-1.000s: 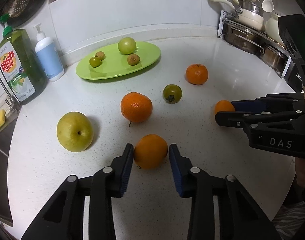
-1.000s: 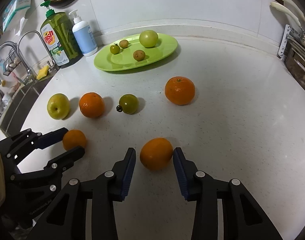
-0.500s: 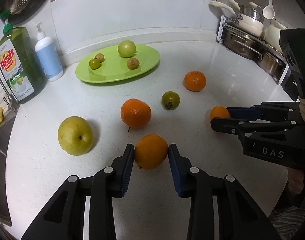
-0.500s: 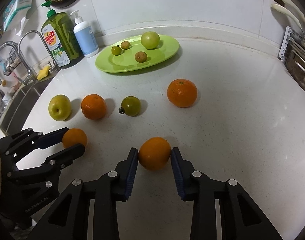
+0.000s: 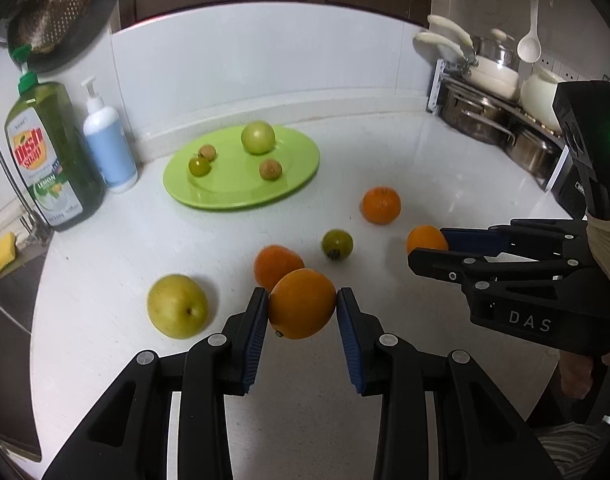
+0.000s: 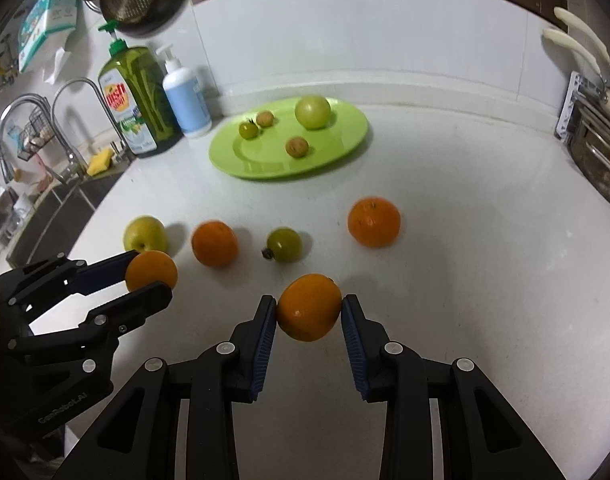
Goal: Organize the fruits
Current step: 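Lift both held oranges and carry them over the green plate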
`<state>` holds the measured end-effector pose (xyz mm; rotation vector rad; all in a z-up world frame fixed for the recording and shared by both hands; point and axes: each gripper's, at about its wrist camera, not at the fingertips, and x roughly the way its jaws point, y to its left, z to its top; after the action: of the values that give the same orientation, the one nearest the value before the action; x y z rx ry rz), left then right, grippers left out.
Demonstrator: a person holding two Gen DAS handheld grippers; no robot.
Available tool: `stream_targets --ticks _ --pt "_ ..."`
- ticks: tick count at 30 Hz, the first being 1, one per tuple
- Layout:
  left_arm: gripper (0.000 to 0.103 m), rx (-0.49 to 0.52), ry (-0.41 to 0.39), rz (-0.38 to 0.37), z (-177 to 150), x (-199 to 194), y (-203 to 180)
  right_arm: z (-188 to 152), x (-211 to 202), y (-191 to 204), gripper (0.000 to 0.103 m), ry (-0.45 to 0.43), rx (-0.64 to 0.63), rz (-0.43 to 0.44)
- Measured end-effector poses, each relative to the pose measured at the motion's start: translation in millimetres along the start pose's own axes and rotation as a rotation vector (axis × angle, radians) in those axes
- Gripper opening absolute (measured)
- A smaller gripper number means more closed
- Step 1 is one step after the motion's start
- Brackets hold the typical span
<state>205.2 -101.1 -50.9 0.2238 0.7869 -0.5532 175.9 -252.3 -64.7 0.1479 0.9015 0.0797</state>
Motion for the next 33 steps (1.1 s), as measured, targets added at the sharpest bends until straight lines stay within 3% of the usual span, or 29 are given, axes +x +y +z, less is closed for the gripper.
stream_targets --ticks 21,33 --pt "0.035 -0.012 -0.116 0.058 65 -24 33 71 -23 22 0.035 -0.155 -0.071 0.043" --pt "0.035 0.042 -0.141 0.077 111 -3 47 124 -11 20 0.035 -0.192 -0.088 0.053"
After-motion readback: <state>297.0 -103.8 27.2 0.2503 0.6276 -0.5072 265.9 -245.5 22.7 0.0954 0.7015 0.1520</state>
